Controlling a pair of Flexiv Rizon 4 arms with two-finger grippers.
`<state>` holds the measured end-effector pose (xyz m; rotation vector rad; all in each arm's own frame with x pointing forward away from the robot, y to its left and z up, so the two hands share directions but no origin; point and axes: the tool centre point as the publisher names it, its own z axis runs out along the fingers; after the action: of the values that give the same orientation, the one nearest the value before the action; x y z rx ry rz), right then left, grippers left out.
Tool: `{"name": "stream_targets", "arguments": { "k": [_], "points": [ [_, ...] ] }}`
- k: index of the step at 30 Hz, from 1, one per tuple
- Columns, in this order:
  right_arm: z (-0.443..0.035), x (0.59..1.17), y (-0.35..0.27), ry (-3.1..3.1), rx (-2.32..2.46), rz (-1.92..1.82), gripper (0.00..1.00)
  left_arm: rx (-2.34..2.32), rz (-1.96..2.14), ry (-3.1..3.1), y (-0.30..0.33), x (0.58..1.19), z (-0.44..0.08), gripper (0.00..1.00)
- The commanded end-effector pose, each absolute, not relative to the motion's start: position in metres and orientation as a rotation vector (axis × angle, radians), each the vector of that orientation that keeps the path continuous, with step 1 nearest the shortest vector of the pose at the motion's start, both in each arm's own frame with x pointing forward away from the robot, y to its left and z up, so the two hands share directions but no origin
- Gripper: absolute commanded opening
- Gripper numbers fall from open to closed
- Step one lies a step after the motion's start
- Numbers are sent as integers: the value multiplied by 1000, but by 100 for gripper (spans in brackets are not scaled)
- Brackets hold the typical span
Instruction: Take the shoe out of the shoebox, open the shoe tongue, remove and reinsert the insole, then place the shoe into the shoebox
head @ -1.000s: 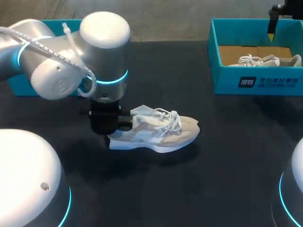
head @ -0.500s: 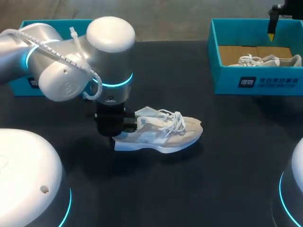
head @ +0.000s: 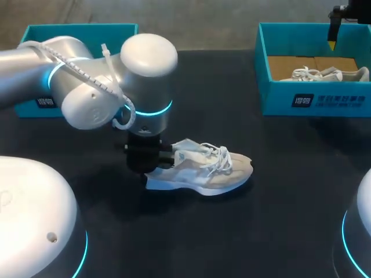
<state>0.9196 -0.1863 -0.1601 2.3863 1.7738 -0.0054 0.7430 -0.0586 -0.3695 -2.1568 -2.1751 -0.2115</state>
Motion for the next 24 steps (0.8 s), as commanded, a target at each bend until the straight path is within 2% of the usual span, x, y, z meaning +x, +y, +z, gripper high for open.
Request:
{"name": "stream_targets", "arguments": {
  "k": [1,24],
  "points": [
    [-160,921,-186,1774,2387,-8,100,-2168,-219,-2162,-65,743,-376,0],
    [-160,921,-186,1774,2387,-8,100,-2230,-312,-2107,-81,747,-397,0]
  ]
}}
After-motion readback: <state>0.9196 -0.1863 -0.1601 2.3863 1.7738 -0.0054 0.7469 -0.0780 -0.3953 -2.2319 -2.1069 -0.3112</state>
